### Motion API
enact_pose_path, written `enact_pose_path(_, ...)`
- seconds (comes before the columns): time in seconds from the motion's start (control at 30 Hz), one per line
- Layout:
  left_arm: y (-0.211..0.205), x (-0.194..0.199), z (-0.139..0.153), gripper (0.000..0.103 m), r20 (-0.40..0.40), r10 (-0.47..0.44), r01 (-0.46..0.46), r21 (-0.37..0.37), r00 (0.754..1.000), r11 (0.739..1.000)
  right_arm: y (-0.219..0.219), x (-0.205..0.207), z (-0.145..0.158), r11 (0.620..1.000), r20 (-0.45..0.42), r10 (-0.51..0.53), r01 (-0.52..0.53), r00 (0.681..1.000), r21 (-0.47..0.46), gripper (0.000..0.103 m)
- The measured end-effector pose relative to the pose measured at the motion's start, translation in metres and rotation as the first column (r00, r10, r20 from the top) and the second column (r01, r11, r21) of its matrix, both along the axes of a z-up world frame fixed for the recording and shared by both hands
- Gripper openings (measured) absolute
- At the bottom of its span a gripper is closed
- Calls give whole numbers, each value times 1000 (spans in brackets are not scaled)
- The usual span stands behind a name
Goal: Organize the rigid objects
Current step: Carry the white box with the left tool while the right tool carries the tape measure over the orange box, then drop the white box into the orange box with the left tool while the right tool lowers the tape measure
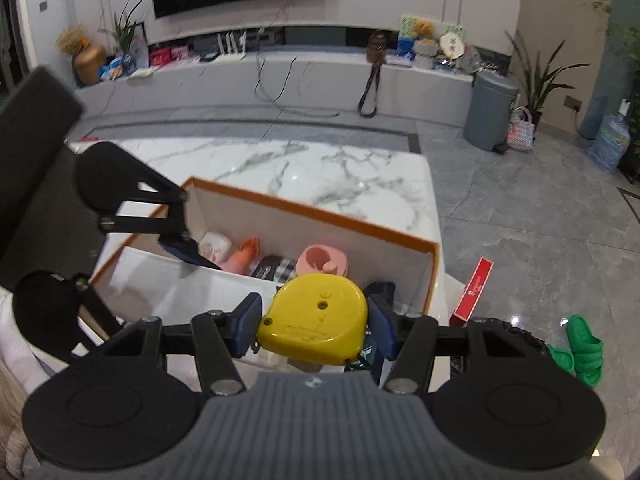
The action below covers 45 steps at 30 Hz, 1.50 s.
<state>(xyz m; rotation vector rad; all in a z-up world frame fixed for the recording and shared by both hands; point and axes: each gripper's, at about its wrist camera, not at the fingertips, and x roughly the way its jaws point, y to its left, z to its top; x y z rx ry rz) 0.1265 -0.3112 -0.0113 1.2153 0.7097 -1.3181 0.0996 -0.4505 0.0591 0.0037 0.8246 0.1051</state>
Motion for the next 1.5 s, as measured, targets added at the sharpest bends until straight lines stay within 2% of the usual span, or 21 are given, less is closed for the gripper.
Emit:
enact_pose_path(0.23, -1, 35, -24, 69, -125, -57, 68, 84, 991, 994, -7, 19, -26, 999, -81, -7, 10, 997, 42, 57)
enact_pose_path(0.4, -7, 57, -34, 69, -210, -38, 58, 93, 977, 994, -7, 21, -33, 999, -117, -12, 18, 993, 51, 57)
enact_pose_path(0.6, -13, 74, -52, 69, -366, 2, 56, 147, 931, 988, -5, 27, -39, 998, -138, -17, 25, 990, 55, 57)
enact_pose_path(0.77, -15, 88, -64, 69, -426, 44, 12, 129, 903, 992, -3, 30, -41, 998, -154, -20, 28, 988, 50, 57)
enact_pose_path(0.83, -13, 89, -64, 65, -443, 42, 8, 111, 896, 994, -2, 32, -43, 998, -165, -18, 26, 986, 50, 57)
enact_pose_path(0.97, -11, 88, -59, 66, -454, 61, -22, 92, 889, 996, -1, 33, -47, 998, -182, -16, 26, 983, 53, 57)
enact_pose_path(1.07, -8, 86, -56, 66, -418, 75, -46, 79, 905, 996, 0, 34, -50, 999, -204, -17, 25, 979, 39, 57)
enact_pose_path(1.2, 8, 90, -47, 66, -351, 171, -173, 25, 921, 985, 9, 36, -58, 999, -253, 9, -19, 967, -34, 57)
enact_pose_path(1.37, 30, 94, -39, 63, -287, 305, -335, -61, 908, 940, 28, 38, -72, 973, -319, 67, -132, 946, -187, 57)
enact_pose_path(1.5, 42, 97, -34, 63, -257, 403, -445, -134, 879, 885, 35, 41, -77, 968, -360, 93, -169, 928, -187, 58)
